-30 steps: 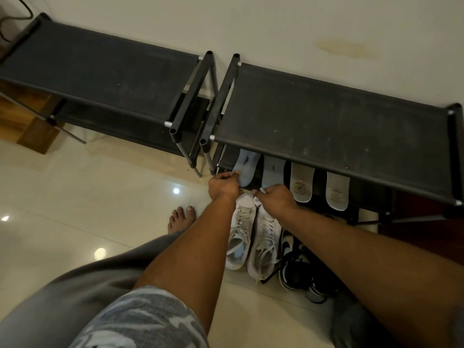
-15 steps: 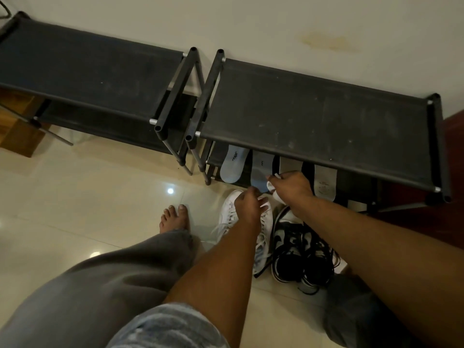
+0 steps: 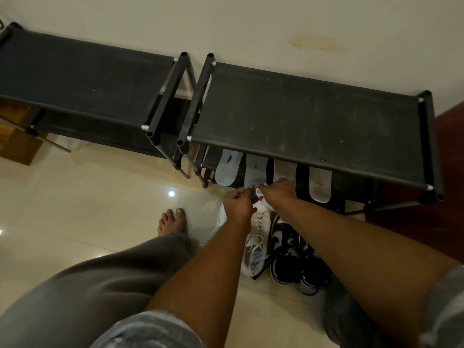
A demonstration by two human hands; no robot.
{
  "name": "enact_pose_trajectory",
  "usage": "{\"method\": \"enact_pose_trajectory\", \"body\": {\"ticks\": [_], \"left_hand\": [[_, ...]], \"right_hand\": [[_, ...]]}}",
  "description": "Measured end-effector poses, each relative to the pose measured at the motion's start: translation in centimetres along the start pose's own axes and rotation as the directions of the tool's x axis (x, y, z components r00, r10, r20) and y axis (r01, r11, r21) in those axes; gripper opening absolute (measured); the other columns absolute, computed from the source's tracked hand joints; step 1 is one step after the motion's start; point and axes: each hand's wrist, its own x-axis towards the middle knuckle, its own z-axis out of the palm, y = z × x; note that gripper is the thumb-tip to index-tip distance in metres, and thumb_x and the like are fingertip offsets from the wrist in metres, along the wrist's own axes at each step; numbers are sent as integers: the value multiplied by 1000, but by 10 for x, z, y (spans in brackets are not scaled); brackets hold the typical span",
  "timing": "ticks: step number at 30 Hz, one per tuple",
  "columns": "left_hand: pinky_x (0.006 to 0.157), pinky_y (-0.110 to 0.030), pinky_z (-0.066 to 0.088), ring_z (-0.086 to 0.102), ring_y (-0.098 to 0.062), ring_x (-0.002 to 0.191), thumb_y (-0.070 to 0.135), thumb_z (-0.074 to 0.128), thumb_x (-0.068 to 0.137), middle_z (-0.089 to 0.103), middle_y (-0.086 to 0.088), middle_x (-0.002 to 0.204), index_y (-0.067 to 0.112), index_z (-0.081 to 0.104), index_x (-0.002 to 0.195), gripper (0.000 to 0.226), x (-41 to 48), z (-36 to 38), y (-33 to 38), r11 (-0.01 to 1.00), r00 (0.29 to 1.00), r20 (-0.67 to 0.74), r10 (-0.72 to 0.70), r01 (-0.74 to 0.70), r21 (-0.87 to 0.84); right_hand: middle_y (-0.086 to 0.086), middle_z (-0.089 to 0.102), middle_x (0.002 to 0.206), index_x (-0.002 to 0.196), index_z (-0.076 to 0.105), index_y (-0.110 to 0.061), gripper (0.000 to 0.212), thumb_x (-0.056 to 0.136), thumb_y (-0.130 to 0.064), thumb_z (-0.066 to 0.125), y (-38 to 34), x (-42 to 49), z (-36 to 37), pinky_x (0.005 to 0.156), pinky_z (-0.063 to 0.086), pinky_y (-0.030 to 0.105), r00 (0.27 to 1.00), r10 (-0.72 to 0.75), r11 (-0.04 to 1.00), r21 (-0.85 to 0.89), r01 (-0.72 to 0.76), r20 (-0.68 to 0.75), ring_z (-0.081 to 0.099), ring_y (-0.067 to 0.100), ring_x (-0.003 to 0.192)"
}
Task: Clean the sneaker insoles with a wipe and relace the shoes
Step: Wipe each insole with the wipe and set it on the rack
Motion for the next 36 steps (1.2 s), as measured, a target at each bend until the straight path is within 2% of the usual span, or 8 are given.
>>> {"method": "enact_pose_trajectory", "body": {"ticks": [2, 6, 10, 19, 23, 28, 32, 36], "left_hand": [[65, -34, 58, 78, -24, 86, 18, 75, 98, 81, -16, 103, 7, 75, 108, 15, -4, -4, 7, 999, 999, 36, -11, 10, 34], [69, -37, 59, 76, -27, 85, 12, 68, 100, 78, -19, 103, 11, 71, 101, 3, -16, -11, 23, 994, 997, 74, -37, 29, 109], [82, -46, 64, 76, -30, 87, 20, 72, 101, 79, -19, 106, 7, 72, 110, 16, -41, -15, 43, 985, 994, 101, -31, 13, 173], [63, -33, 64, 77, -21, 79, 34, 66, 106, 78, -12, 105, 10, 71, 119, 28, -146, -29, 93, 964, 977, 192, -93, 40, 264], [65, -34, 65, 78, -25, 88, 34, 69, 104, 77, -15, 110, 6, 68, 126, 35, -192, -40, 115, 946, 957, 274, -94, 0, 323], [79, -39, 66, 76, -30, 110, 30, 71, 102, 78, -16, 119, 3, 67, 134, 42, -231, -38, 134, 949, 936, 351, 17, -126, 289], [98, -46, 61, 74, -30, 116, 23, 61, 108, 79, -11, 122, 6, 64, 137, 34, -256, -13, 143, 942, 870, 487, 76, -222, 251], [108, -54, 54, 74, -29, 116, 19, 54, 110, 80, -8, 120, 11, 62, 137, 30, -258, 9, 158, 910, 808, 563, 176, -352, 220]], "right_hand": [[15, 70, 106, 116, 66, 1, 41, 90, -28, 79, -2, 0, 0, 65, 54, 30, 1000, 18, 1000, 14, -18, 19, 70, 28, 89], [21, 72, 110, 118, 67, 2, 43, 86, -21, 83, -1, -9, -2, 83, 63, 44, 999, 21, 996, 85, -25, 47, 73, 34, 96], [19, 73, 104, 105, 70, -2, 27, 90, -23, 80, 1, -34, -10, 68, 61, 38, 997, -38, 990, 139, 28, 72, 73, 33, 91], [21, 77, 94, 91, 74, -4, 28, 88, -31, 83, 20, -128, -55, 61, 50, 35, 980, -141, 970, 220, 108, 143, 70, 29, 75], [20, 78, 97, 93, 77, -1, 25, 90, -25, 81, 35, -173, -83, 72, 56, 44, 948, -248, 937, 296, 183, 198, 75, 38, 92], [23, 75, 88, 84, 74, -1, 37, 89, -38, 81, 47, -225, -118, 71, 51, 40, 868, -438, 867, 365, 339, 234, 64, 28, 74], [17, 78, 98, 97, 79, -12, 34, 90, -44, 78, 40, -242, -146, 90, 58, 57, 805, -554, 801, 400, 446, 212, 75, 38, 94], [17, 78, 100, 99, 80, -13, 28, 93, -40, 77, 28, -241, -172, 90, 59, 51, 789, -594, 769, 399, 499, 158, 74, 37, 91]]}}
